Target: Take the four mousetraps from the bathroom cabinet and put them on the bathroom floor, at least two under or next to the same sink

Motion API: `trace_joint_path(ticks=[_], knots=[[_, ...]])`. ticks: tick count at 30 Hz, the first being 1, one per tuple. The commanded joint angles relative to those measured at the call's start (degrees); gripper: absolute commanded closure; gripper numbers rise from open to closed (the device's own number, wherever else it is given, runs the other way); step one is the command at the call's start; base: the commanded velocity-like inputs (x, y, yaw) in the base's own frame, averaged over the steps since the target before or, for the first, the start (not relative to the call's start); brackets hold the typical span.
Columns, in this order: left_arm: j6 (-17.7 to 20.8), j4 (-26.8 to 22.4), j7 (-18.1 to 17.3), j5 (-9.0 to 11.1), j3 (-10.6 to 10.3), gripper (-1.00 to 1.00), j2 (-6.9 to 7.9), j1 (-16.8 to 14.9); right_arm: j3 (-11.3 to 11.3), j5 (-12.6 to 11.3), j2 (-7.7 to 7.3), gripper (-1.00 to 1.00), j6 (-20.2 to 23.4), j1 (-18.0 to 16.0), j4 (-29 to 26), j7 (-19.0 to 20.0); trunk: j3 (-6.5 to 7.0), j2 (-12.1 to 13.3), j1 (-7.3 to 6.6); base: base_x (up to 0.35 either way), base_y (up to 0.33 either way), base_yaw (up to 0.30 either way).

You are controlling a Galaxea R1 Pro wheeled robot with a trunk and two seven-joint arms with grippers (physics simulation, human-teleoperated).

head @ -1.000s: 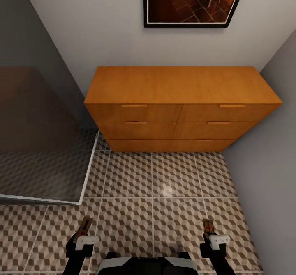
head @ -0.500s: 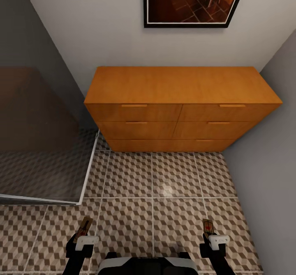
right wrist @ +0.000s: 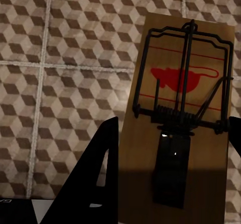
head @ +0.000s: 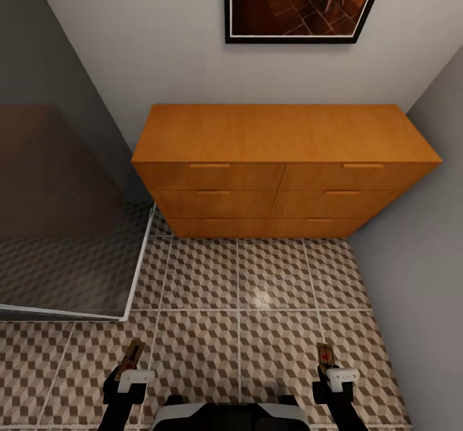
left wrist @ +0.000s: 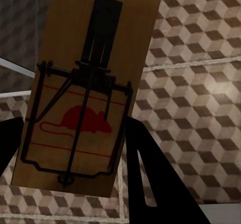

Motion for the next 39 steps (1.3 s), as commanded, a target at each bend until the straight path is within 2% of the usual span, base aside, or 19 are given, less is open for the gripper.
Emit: trace_joint_path(ticks=[1,14,39], knots=[[-0.14,0.11,0.38,-0.24,-0.42,1.0,-0.04,-0.03,0.45,-0.57,-0.04,1.0,-0.19,-0.03,0.02,0.08,-0.06,-0.08,0.03,0.0,0.0,0.0],[-0.14,0.12,0.38,-0.21,-0.42,1.0,-0.81,-0.01,0.43,-0.66,-0.14,1.0,-0.12,-0.03,0.02,0.06,-0.06,-0.08,0.03,0.0,0.0,0.0],[-0.06,0.14,0.46,-0.15,-0.42,1.0,-0.63,0.01,0.43,-0.67,-0.12,1.0,-0.1,-0.03,0.04,0.04,-0.06,-0.08,0.03,0.0,0.0,0.0]])
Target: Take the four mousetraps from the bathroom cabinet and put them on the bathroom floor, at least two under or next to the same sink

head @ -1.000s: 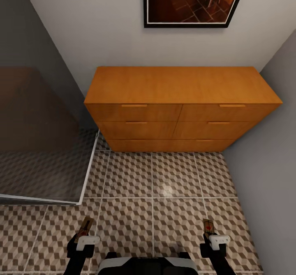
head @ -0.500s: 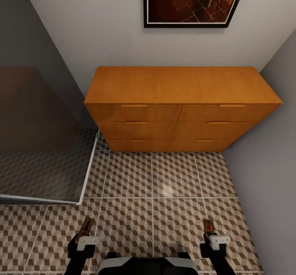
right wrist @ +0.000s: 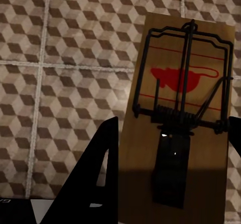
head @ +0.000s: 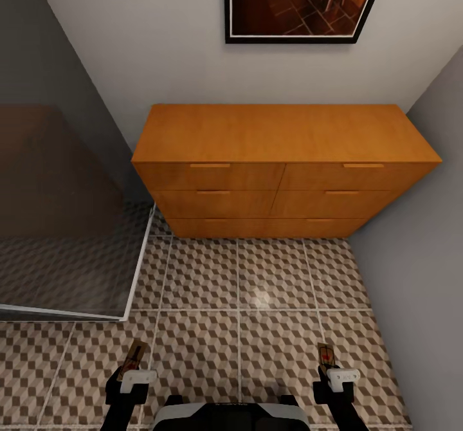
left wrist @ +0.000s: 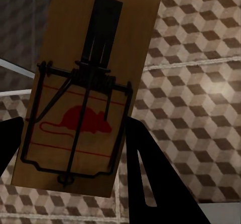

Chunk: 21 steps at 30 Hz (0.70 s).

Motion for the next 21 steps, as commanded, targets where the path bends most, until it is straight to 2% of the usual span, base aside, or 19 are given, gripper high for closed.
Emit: trace_joint_path(ticks=[1,12,21], knots=[[-0.13,0.13,0.39,-0.25,-0.41,1.0,-0.04,-0.04,0.46,-0.56,-0.04,1.0,-0.19,-0.03,0.02,0.06,-0.06,-0.08,0.03,0.0,0.0,0.0],[-0.13,0.13,0.39,-0.25,-0.41,1.0,-0.16,-0.04,0.45,-0.58,0.05,1.0,-0.2,-0.03,0.01,-0.03,-0.06,-0.08,0.03,0.0,0.0,0.014],[-0.12,0.13,0.37,-0.25,-0.41,1.0,-0.23,-0.04,0.44,-0.56,0.05,1.0,-0.2,-0.03,0.01,-0.07,-0.06,-0.08,0.03,0.0,0.0,0.198]])
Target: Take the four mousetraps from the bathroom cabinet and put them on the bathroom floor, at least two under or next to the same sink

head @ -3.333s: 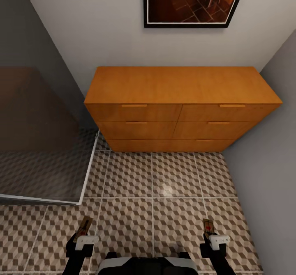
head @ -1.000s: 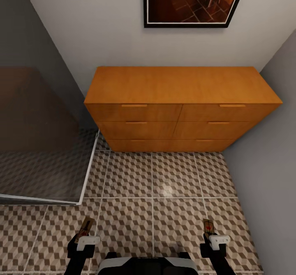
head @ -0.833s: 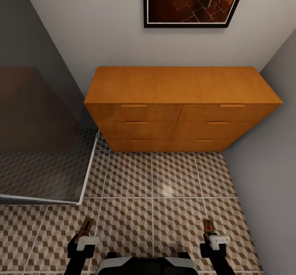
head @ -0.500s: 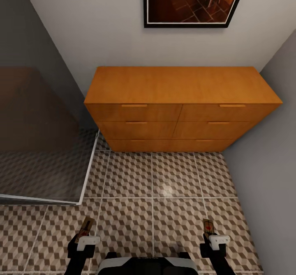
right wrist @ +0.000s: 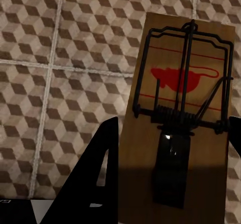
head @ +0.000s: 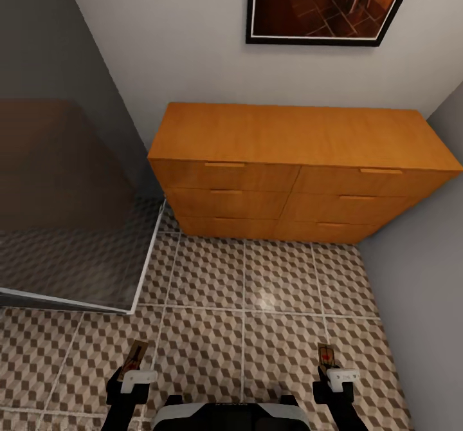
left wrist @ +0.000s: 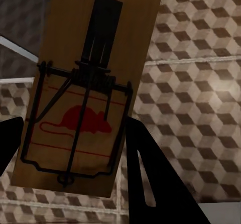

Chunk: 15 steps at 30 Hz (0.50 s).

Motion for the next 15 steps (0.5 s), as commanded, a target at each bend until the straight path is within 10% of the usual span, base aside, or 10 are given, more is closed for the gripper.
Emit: trace_joint_path(ticks=[1,15], knots=[[-0.14,0.15,0.4,-0.26,-0.41,1.0,-0.05,-0.05,0.45,-0.55,-0.04,1.0,-0.18,-0.01,0.0,0.07,-0.07,-0.08,0.03,0.0,0.0,0.242],[-0.14,0.15,0.33,-0.27,-0.41,1.0,-0.13,-0.05,0.48,-0.55,-0.04,1.0,-0.19,-0.01,0.0,0.07,-0.07,-0.08,0.03,-0.085,0.0,0.245]])
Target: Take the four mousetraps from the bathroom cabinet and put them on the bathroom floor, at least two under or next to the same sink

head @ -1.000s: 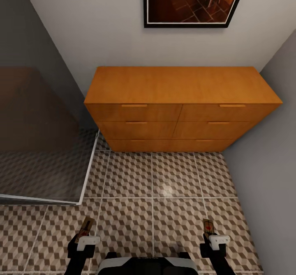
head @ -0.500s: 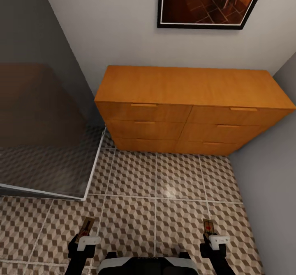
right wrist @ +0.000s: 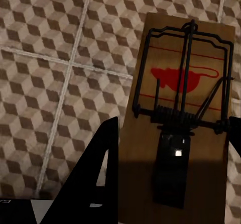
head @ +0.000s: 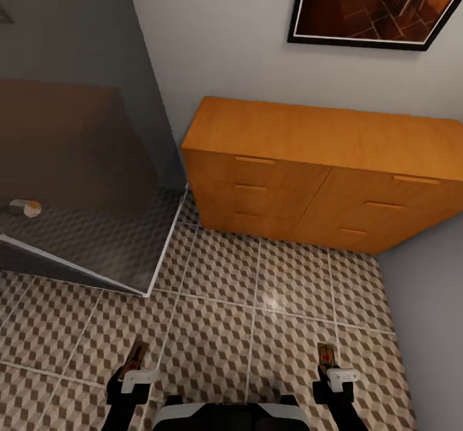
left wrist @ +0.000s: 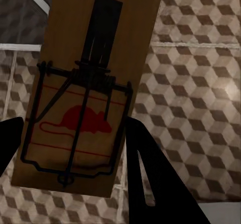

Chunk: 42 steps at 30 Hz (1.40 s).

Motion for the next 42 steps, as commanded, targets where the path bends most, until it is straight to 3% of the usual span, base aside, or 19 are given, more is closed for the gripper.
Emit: trace_joint_path(ticks=[1,42], knots=[[-0.14,0.15,0.39,-0.26,-0.41,1.0,-0.05,-0.05,0.46,-0.56,-0.04,1.0,-0.17,-0.01,0.0,0.08,-0.07,-0.09,0.01,-0.194,0.0,0.245],[-0.14,0.15,0.39,-0.25,-0.41,1.0,-0.05,-0.05,0.46,-0.56,0.0,1.0,-0.16,-0.01,0.0,0.08,-0.07,-0.09,0.01,-0.024,0.0,0.245]])
